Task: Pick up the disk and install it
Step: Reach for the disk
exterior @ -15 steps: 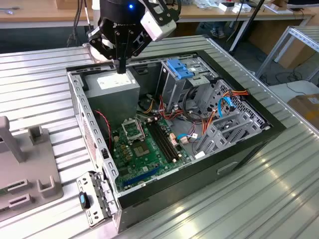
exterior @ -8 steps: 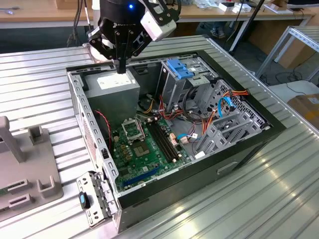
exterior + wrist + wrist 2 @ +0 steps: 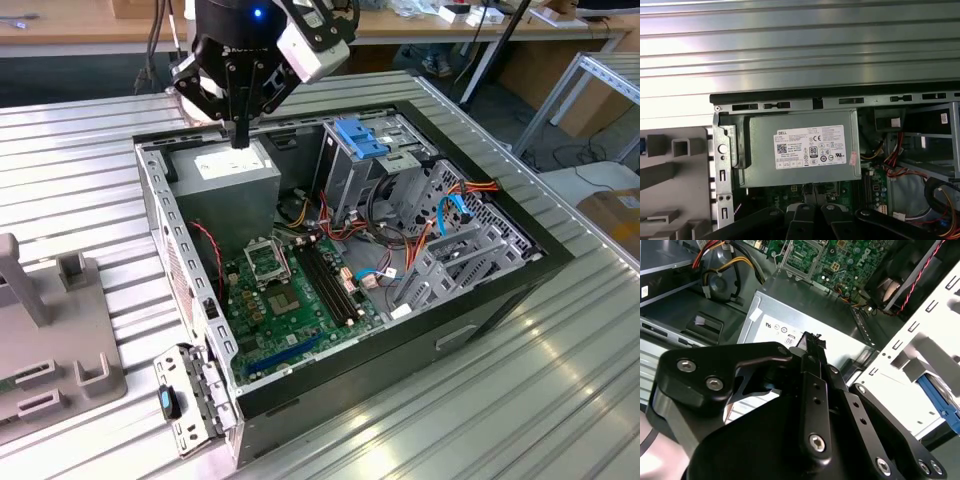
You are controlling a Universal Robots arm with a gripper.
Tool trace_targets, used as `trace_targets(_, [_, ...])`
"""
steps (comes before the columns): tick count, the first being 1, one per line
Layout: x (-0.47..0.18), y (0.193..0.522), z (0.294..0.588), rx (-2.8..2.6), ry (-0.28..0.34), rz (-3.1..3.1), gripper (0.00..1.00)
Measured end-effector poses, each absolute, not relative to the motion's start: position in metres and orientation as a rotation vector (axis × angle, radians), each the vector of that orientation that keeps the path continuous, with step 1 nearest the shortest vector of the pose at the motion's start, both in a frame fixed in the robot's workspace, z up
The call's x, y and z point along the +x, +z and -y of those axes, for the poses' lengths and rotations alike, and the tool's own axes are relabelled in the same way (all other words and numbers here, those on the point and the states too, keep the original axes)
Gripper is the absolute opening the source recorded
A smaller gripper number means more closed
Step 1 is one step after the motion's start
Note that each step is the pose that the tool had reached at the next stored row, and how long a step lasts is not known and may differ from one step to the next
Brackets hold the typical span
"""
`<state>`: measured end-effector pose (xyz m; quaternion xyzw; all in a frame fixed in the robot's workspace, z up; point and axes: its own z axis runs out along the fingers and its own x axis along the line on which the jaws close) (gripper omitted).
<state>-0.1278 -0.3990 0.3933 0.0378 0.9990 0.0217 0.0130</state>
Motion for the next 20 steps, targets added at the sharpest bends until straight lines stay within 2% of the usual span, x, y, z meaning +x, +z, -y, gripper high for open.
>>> trace_targets(20, [-0.148, 0.393, 0.399, 0.118, 0.068, -3.113, 0.11])
